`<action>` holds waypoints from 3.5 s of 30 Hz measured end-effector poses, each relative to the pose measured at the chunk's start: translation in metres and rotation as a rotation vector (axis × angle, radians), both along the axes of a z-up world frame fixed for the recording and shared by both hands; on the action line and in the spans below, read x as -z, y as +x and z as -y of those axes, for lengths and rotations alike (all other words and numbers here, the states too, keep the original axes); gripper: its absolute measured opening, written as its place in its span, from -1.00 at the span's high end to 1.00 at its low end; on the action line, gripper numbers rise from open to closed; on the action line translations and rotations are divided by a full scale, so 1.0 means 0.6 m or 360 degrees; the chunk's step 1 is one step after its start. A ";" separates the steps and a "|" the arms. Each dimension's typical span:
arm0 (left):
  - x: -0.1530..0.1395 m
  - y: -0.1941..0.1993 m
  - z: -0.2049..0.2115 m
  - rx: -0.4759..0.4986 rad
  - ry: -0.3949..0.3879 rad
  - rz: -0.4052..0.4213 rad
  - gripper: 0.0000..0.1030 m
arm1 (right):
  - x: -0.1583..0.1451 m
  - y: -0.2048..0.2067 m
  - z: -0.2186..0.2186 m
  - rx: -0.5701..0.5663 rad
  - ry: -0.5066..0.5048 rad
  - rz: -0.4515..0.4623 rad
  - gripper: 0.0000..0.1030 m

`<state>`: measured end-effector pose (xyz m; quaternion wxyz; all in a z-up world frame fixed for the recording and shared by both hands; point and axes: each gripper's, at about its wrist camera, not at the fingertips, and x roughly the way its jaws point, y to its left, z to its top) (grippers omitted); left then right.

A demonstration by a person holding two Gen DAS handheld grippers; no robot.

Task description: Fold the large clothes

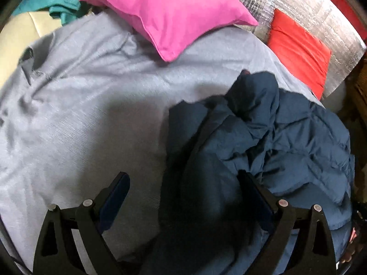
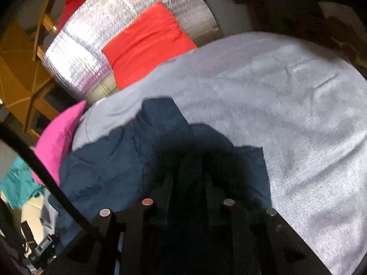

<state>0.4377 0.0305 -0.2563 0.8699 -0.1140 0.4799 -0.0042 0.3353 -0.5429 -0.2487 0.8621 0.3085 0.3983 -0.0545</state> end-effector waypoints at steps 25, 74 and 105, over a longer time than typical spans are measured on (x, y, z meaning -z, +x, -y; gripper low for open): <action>-0.112 -0.100 0.122 0.0231 0.0578 0.0594 -0.89 | -0.030 -0.004 -0.049 -0.0156 -0.0120 -0.0025 -0.04; 0.002 0.186 0.101 0.0185 0.0033 -0.0033 -0.90 | -0.002 0.225 -0.146 -0.0529 -0.0238 -0.0177 -0.05; -0.036 -0.170 -0.077 -0.0201 -0.0230 0.0029 -0.90 | 0.010 -0.226 0.041 -0.0061 0.0570 0.0045 -0.53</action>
